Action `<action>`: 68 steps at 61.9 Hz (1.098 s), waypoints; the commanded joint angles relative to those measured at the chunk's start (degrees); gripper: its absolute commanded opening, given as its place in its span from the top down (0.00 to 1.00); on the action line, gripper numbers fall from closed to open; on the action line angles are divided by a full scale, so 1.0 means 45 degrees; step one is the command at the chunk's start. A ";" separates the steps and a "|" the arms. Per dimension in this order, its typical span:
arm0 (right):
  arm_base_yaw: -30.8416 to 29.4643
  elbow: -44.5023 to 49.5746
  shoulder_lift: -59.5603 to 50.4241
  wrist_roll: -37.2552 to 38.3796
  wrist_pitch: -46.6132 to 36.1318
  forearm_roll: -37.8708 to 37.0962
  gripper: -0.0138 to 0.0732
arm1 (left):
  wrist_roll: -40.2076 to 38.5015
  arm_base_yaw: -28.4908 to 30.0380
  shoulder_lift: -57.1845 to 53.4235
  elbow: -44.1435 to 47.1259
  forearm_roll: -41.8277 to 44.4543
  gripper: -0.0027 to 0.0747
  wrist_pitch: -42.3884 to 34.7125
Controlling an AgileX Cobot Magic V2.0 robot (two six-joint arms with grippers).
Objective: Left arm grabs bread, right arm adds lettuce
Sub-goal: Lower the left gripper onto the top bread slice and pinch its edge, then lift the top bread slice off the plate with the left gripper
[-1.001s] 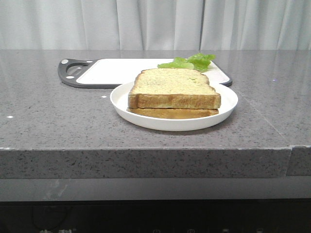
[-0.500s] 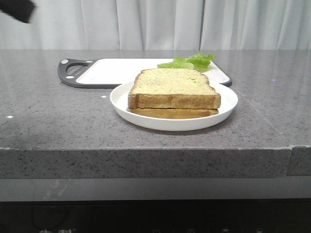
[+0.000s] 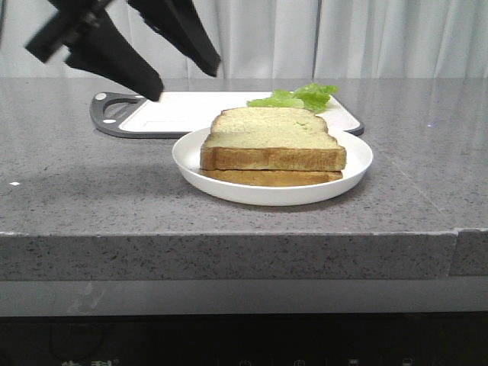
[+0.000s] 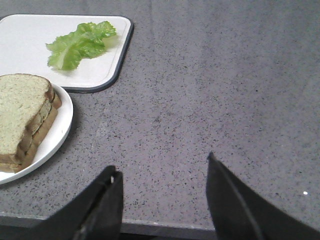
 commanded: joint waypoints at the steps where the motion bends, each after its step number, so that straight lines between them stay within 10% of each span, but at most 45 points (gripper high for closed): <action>1: -0.0074 -0.0341 0.0175 -0.0057 -0.0854 -0.0104 0.38 | 0.0036 -0.0128 0.0248 -0.0894 -0.0751 0.43 -0.0122; 39: -0.0074 -0.0341 0.0175 -0.0057 -0.0829 -0.0104 0.38 | 0.0350 -0.0128 0.2069 -0.1485 -0.1463 0.43 -0.0003; 68: -0.0074 -0.0341 0.0175 -0.0057 -0.0336 -0.0104 0.38 | 0.0350 -0.0128 0.2066 -0.1485 -0.1463 0.88 -0.0094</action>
